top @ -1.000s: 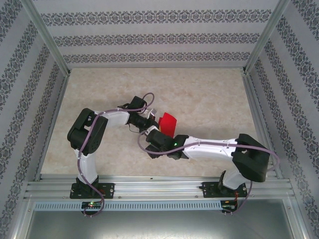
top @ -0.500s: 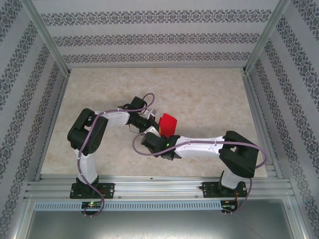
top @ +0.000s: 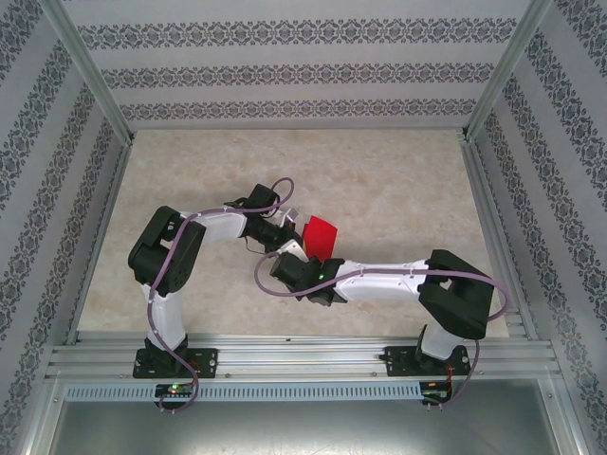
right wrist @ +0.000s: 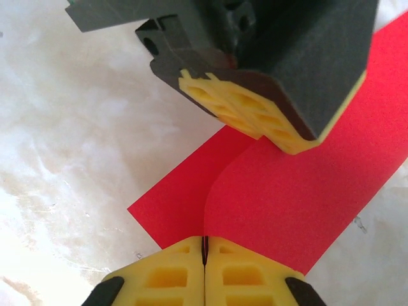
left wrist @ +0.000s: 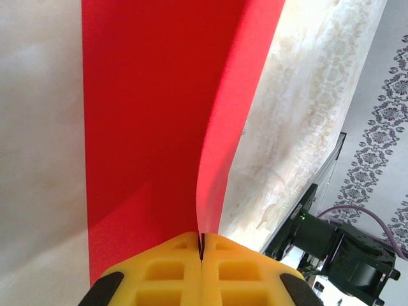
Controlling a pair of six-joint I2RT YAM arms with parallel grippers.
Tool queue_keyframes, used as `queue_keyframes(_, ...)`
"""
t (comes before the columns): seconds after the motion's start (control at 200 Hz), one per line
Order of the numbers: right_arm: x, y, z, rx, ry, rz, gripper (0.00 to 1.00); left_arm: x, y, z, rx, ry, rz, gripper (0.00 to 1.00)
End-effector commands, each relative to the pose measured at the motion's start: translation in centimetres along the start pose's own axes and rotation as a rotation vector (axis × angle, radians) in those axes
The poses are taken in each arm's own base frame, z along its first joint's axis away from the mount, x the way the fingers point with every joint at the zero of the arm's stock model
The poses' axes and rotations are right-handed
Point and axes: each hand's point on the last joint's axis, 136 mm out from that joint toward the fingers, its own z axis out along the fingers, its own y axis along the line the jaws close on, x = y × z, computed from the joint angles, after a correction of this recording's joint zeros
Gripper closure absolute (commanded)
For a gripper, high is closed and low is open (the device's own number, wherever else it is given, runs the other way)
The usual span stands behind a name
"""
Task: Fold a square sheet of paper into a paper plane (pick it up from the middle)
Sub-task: Fold the triangle a second time at the center of the table.
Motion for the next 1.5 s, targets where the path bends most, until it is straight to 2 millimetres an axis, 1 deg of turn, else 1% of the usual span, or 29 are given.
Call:
queue_keyframes(0.0, -0.6, -0.6, -0.8, -0.025, -0.035, 0.052, 0.99, 0.2, -1.7, -1.1, 0.004, -0.022, 0.023, 0.89)
queue_keyframes(0.07, -0.7, -0.8, -1.1, -0.043, -0.044, 0.074, 0.99, 0.0, -1.9, -1.7, -0.025, -0.050, 0.023, 0.76)
queue_keyframes(0.1, -0.7, -0.8, -1.2, -0.063, -0.050, 0.088, 0.99, -0.2, -1.9, -2.1, -0.041, -0.071, 0.025, 0.69)
queue_keyframes(0.125, -0.6, -0.8, -1.2, -0.084, -0.051, 0.103, 0.99, -0.2, -1.8, -2.4, -0.060, -0.089, 0.021, 0.61)
queue_keyframes(0.145, -0.6, -0.8, -1.3, -0.102, -0.053, 0.116, 0.99, -0.3, -1.6, -2.8, -0.083, -0.108, 0.015, 0.57)
queue_keyframes(0.235, -0.4, -0.5, -1.3, -0.232, -0.053, 0.192, 0.99, -0.4, -0.8, -4.5, -0.173, -0.200, -0.007, 0.55)
queue_keyframes(0.275, -0.5, -0.2, -1.5, -0.306, -0.068, 0.226, 0.98, -0.3, -0.3, -5.1, -0.201, -0.229, -0.021, 0.51)
queue_keyframes(0.31, -0.5, -0.2, -1.6, -0.352, -0.076, 0.257, 0.98, 0.2, 0.1, -5.3, -0.212, -0.242, -0.033, 0.52)
queue_keyframes(0.395, -0.5, -0.5, -1.6, -0.455, -0.074, 0.336, 0.98, 1.0, 0.3, -5.3, -0.189, -0.260, -0.048, 0.57)
queue_keyframes(0.445, -0.6, -0.7, -1.6, -0.516, -0.077, 0.380, 0.97, 1.7, 0.1, -4.8, -0.171, -0.253, -0.035, 0.61)
queue_keyframes(0.49, -0.6, -1.1, -1.6, -0.540, -0.077, 0.413, 0.97, 2.4, -0.2, -4.2, -0.163, -0.231, -0.021, 0.63)
queue_keyframes(0.57, -0.7, -1.6, -1.8, -0.588, -0.087, 0.456, 0.97, 3.6, -0.6, -3.0, -0.173, -0.186, 0.007, 0.71)
queue_keyframes(0.634, -0.7, -2.3, -1.8, -0.599, -0.096, 0.483, 0.97, 4.1, -0.5, -2.4, -0.195, -0.173, 0.026, 0.75)
queue_keyframes(0.714, -0.6, -2.8, -1.8, -0.614, -0.103, 0.506, 0.97, 4.6, -0.7, -1.5, -0.182, -0.155, 0.026, 0.79)
queue_keyframes(0.889, -0.1, -3.6, -1.4, -0.624, -0.103, 0.555, 0.96, 5.6, -0.4, 0.2, -0.223, -0.120, 0.033, 0.89)
queue_keyframes(1.044, 0.1, -3.8, -1.0, -0.625, -0.098, 0.578, 0.97, 6.3, 0.5, 1.5, -0.255, -0.098, 0.021, 0.91)
queue_keyframes(1.164, 0.4, -4.4, -0.8, -0.607, -0.089, 0.597, 0.96, 6.3, 1.5, 2.0, -0.279, -0.102, -0.002, 0.92)
queue_keyframes(1.419, 1.4, -5.8, 0.1, -0.579, -0.033, 0.635, 0.95, 6.4, 4.0, 2.1, -0.364, -0.112, -0.028, 0.92)
queue_keyframes(1.494, 1.6, -5.9, 0.4, -0.587, -0.009, 0.638, 0.95, 6.6, 4.5, 2.2, -0.375, -0.112, -0.033, 0.93)
